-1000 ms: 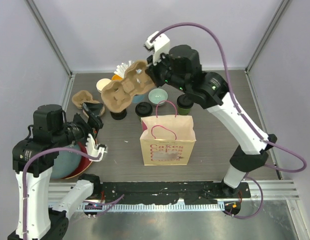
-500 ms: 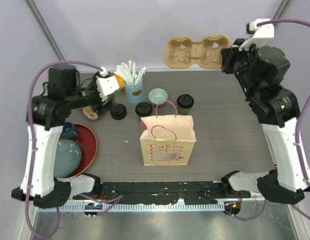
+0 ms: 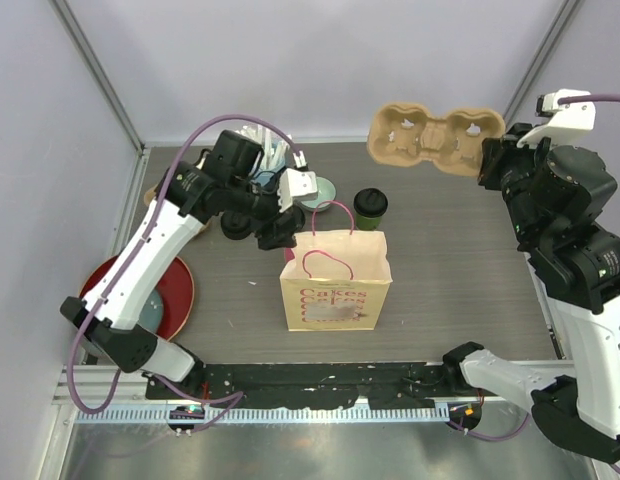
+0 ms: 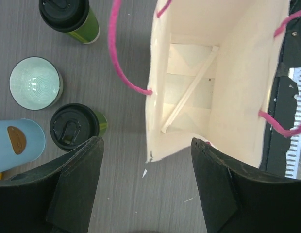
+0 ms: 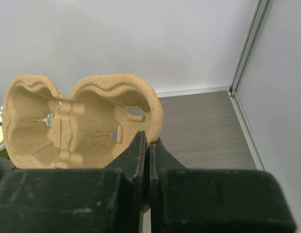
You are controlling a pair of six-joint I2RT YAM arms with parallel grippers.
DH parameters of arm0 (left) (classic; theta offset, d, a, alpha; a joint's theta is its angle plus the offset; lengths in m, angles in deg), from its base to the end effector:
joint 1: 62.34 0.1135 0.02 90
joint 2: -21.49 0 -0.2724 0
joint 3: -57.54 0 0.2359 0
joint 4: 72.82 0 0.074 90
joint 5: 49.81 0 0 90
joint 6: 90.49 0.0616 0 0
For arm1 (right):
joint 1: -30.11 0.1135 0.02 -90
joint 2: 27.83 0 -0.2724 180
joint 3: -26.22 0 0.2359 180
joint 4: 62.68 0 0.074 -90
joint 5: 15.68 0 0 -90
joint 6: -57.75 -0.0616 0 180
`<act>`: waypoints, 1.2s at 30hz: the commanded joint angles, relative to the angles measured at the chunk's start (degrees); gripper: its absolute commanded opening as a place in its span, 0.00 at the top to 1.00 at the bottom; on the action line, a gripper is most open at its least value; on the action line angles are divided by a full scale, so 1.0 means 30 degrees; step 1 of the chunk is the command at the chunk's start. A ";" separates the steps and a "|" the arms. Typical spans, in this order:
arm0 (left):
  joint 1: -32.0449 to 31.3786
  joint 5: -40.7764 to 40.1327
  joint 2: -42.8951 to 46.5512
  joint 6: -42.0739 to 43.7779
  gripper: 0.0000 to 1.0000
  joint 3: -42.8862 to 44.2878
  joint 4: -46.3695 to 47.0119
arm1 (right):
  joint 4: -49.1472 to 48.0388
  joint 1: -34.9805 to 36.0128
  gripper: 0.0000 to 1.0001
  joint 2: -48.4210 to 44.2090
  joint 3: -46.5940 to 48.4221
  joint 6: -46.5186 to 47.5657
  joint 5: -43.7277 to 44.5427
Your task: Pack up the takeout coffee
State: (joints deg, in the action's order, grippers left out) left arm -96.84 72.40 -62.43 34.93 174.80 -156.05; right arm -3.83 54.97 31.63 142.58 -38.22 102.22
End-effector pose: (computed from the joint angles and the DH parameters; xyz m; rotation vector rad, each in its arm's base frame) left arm 0.2035 -0.1797 0.4176 1.5553 1.7906 -0.6741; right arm 0.1380 0.0322 0.5414 0.1132 1.5969 0.0272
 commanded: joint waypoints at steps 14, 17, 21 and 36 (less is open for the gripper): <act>-0.0892 0.0075 -0.1617 -0.1991 0.43 -0.2386 0.4401 | 0.0703 -0.0084 0.99 -0.0075 -0.0096 -0.0673 -0.2529; -0.0892 0.0046 -0.1267 -0.2955 0.75 -0.2444 0.4373 | 0.1260 -0.0113 0.99 0.0130 0.0577 -0.0819 -0.3876; -0.0892 -0.1444 0.0226 -0.4684 1.00 -0.3204 0.4489 | 0.1524 -0.0085 0.99 0.0335 0.1338 -0.0878 -0.6248; -0.0366 -0.1517 0.3129 -1.0515 1.00 -0.6282 0.4488 | -0.1608 -0.0055 0.99 0.0747 -0.3020 -0.4686 -1.6031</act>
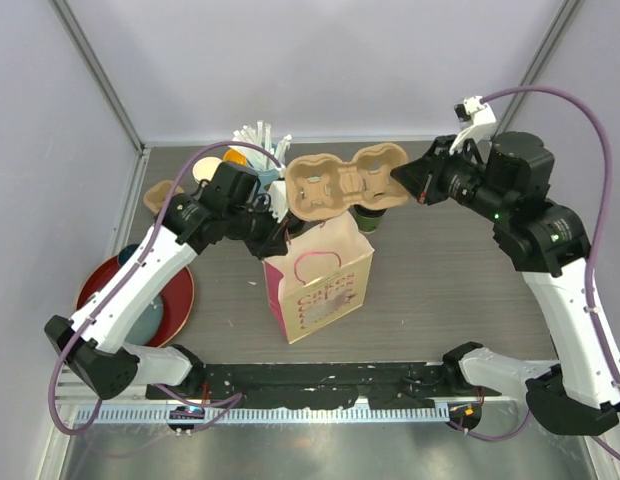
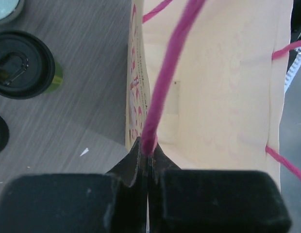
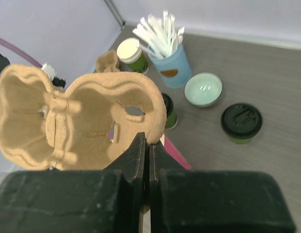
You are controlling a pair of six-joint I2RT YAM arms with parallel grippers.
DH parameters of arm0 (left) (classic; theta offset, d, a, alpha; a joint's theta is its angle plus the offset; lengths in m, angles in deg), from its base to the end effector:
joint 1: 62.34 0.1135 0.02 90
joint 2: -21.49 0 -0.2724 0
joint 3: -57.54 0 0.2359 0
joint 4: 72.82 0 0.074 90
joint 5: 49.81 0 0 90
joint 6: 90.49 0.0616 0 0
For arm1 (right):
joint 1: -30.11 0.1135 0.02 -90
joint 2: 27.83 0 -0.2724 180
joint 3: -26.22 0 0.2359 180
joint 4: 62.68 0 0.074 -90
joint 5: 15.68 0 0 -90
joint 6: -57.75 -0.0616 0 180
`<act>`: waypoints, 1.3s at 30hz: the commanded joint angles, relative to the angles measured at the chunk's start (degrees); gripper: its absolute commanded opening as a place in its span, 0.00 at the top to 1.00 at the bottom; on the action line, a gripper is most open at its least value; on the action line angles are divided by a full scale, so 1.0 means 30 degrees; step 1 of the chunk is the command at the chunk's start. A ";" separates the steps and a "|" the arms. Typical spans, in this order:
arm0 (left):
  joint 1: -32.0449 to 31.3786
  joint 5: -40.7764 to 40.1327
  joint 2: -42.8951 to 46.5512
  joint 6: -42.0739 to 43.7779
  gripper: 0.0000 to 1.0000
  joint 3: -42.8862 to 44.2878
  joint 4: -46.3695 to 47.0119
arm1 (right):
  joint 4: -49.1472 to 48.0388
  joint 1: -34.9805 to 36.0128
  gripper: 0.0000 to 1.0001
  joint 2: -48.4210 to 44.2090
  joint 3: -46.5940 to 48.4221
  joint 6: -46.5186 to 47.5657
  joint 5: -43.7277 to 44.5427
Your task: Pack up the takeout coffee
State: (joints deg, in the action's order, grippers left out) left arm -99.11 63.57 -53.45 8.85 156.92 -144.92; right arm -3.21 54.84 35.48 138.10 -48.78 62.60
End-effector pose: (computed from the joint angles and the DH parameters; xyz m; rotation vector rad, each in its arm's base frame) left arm 0.1872 -0.1704 0.3777 1.1287 2.1556 -0.7102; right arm 0.1634 0.0890 0.5083 -0.2815 1.7886 0.6982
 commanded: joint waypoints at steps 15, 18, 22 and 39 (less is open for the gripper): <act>0.0891 0.3429 0.0164 -0.1914 1.00 -0.0557 0.0898 | -0.6061 0.0164 0.99 -0.0626 -0.7359 -0.0817 -0.6725; 0.0862 0.3487 0.0135 -0.1943 1.00 -0.0616 0.0957 | -0.6150 0.0281 0.99 -0.0623 -0.8150 -0.0846 -0.7020; 0.0891 0.3575 0.0018 -0.2118 1.00 -0.0763 0.1104 | -0.5946 0.1011 0.99 -0.0916 -0.9030 -0.0788 -0.6580; 0.0891 0.2376 0.0164 -0.0246 1.00 -0.0528 0.0021 | 0.0671 0.1834 0.99 -0.1122 -0.8535 0.0911 0.0273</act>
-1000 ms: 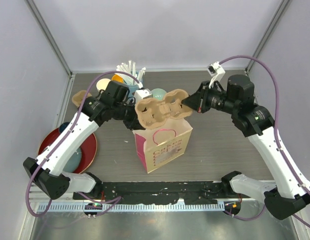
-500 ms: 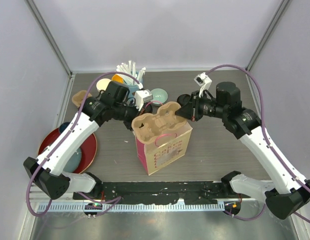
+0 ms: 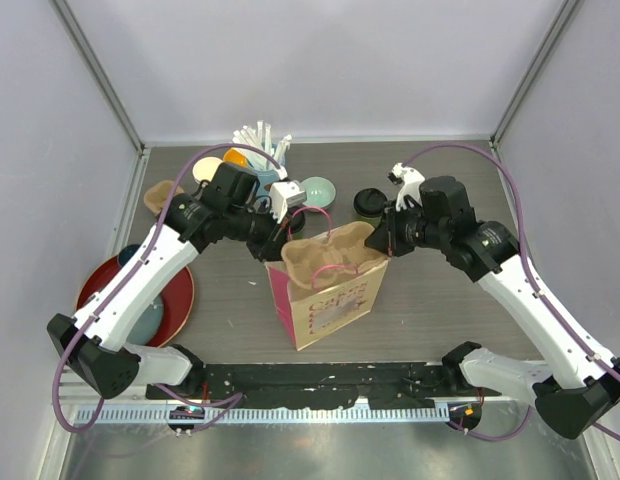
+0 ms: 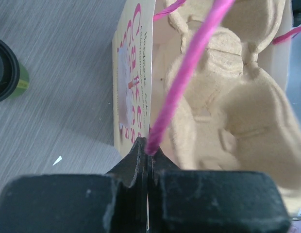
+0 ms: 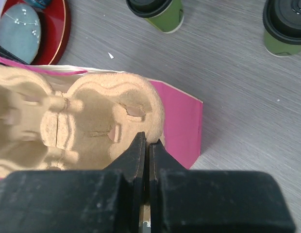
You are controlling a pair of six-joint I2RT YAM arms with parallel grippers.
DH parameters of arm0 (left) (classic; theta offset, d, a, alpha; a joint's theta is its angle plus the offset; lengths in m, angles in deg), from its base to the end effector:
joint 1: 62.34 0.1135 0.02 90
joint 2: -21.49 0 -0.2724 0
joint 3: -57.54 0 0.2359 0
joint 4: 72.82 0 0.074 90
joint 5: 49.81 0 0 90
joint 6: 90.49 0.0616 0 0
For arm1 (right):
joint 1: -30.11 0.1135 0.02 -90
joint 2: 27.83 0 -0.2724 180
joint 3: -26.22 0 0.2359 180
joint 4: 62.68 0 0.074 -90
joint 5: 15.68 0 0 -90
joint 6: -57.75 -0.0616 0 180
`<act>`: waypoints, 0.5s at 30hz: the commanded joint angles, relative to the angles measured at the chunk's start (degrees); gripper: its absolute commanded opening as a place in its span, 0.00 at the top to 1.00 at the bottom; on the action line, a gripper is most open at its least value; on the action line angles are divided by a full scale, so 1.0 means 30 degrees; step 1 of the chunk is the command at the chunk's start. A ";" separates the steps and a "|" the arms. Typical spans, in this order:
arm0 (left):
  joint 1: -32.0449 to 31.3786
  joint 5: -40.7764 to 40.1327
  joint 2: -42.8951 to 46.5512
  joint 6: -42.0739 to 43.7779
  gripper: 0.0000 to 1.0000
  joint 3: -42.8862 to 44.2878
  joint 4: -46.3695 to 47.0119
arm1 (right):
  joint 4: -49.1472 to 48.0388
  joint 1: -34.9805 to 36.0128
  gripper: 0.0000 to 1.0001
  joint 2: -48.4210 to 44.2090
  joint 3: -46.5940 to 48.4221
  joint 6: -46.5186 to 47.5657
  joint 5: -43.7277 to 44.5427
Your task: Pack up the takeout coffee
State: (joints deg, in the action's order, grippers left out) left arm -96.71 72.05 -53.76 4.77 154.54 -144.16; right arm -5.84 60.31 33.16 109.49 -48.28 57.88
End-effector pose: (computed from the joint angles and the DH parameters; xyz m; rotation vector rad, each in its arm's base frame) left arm 0.1893 -0.1689 0.3682 1.0720 2.2164 -0.9029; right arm 0.1777 0.1236 0.3657 -0.4458 2.2058 0.7610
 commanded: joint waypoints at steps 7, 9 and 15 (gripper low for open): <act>0.0089 -0.1186 0.0355 0.2174 1.00 0.0500 -0.0762 | 0.2839 0.0013 0.99 -0.0322 0.1531 0.1126 0.3139; 0.0089 -0.0689 0.0267 0.2057 1.00 0.0675 -0.0704 | 0.2491 0.0042 0.99 -0.0175 0.1356 0.1125 0.2877; 0.0089 -0.0187 0.0149 0.1294 1.00 0.1114 -0.0264 | 0.2278 0.2382 0.99 0.0878 0.1441 0.1008 0.5330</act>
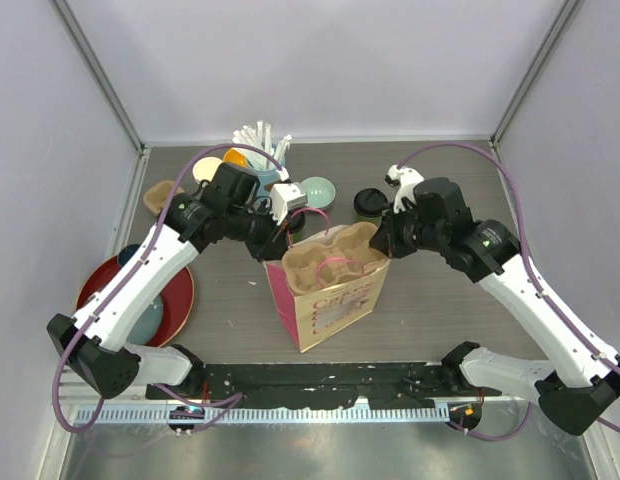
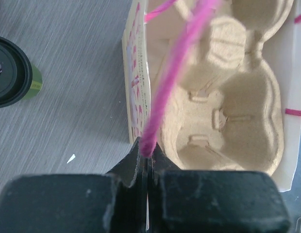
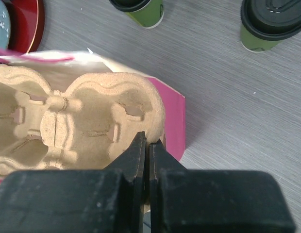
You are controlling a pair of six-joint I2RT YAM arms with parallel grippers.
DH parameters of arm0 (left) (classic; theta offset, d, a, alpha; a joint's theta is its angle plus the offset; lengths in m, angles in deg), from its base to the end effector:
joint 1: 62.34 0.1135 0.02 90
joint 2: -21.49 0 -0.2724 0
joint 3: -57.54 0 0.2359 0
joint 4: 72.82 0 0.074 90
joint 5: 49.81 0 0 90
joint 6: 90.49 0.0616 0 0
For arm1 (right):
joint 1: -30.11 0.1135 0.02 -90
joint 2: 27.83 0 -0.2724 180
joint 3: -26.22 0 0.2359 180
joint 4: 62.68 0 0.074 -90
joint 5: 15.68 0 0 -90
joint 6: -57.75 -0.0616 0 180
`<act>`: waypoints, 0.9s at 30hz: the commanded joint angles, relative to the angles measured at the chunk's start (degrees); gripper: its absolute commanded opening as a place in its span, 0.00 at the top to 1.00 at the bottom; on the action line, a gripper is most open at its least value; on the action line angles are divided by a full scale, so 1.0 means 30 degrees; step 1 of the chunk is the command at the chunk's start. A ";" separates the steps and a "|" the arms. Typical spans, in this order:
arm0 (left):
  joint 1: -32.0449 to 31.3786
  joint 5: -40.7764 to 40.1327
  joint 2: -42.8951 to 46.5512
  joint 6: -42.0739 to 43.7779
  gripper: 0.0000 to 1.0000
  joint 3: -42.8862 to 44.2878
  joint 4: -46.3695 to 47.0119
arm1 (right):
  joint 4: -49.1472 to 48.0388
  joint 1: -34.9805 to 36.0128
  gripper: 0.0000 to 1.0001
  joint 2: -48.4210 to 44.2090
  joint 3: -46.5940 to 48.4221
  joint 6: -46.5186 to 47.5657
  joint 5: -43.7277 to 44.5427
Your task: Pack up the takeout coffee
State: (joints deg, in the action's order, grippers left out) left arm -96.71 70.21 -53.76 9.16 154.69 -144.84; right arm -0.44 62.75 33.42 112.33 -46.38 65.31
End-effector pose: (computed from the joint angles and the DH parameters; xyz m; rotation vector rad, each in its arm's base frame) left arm 0.1899 -0.1672 0.3672 1.1379 2.1797 -0.8311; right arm 0.1718 0.1215 0.3696 -0.4553 2.2405 0.6135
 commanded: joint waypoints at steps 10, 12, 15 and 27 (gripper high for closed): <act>0.0119 -0.2157 0.0150 0.1383 1.00 0.1738 -0.0800 | 0.3325 0.1951 0.99 0.0705 0.1492 0.0843 0.7547; 0.0089 -0.2097 0.0120 0.1412 1.00 0.1972 -0.0830 | 0.3441 0.1951 0.99 0.0909 0.1579 0.0872 0.7692; 0.0118 -0.2770 0.0120 0.1676 1.00 0.2031 -0.0888 | 0.3559 0.1951 0.99 0.0998 0.1726 0.0989 0.8073; -0.0496 -0.0427 -0.0378 -0.2042 1.00 -0.0576 0.1981 | 0.0249 0.7165 0.99 0.3047 0.2869 -0.0942 0.7809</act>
State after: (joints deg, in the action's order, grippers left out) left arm -97.63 67.74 -54.08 7.02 154.45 -142.96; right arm 3.78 80.66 40.20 117.73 -45.70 85.57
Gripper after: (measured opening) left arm 0.010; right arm 0.061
